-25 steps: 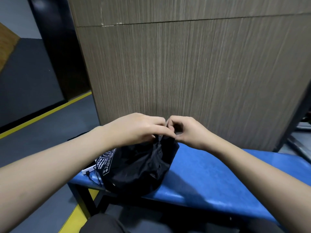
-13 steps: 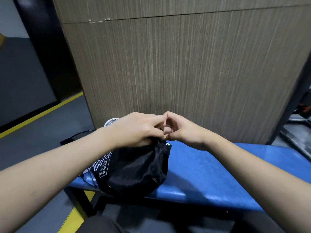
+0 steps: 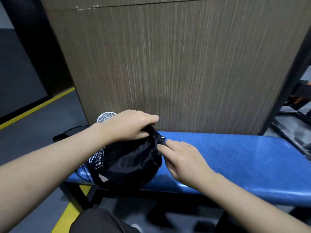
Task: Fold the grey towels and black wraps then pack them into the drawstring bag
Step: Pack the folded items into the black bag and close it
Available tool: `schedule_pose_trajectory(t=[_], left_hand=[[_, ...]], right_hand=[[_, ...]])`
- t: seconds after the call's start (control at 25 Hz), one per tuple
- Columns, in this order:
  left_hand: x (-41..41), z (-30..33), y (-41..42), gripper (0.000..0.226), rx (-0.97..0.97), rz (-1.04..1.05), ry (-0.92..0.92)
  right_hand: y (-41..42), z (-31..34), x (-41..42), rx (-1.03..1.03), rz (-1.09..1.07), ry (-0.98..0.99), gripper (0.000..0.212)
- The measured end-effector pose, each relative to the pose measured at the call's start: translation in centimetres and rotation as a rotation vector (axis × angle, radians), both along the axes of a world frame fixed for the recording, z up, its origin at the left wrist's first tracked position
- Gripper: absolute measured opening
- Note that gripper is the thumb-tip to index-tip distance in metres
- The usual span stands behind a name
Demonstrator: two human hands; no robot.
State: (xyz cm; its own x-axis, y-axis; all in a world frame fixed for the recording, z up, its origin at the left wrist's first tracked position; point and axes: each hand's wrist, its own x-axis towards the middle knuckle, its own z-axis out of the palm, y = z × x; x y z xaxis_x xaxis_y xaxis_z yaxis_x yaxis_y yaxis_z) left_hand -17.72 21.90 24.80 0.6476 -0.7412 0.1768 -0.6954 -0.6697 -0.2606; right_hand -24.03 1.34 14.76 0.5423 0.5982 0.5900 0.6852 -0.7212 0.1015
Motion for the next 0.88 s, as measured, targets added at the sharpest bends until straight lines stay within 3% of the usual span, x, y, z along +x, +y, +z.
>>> schedule_pose_trajectory(t=[0.2, 0.32, 0.48, 0.64, 0.88], left_hand=[[-1.0, 0.4, -0.8, 0.012, -0.123, -0.013, 0.142], [-1.1, 0.7, -0.2, 0.017, -0.125, 0.012, 0.189], [-0.1, 0.0, 0.4, 0.026, -0.086, -0.039, 0.241], [0.5, -0.2, 1.4, 0.034, -0.089, -0.012, 0.23], [0.6, -0.8, 1.1, 0.031, -0.238, -0.061, 0.325]], right_hand=[[1.8, 0.4, 1.1, 0.101, 0.16, 0.114, 0.035], [2.5, 1.0, 1.5, -0.014, 0.214, 0.158, 0.039], [3.2, 2.0, 1.2, -0.191, 0.062, 0.345, 0.05], [2.1, 1.2, 0.6, -0.252, -0.029, 0.231, 0.015], [2.7, 0.6, 0.4, -0.087, -0.249, 0.192, 0.036]])
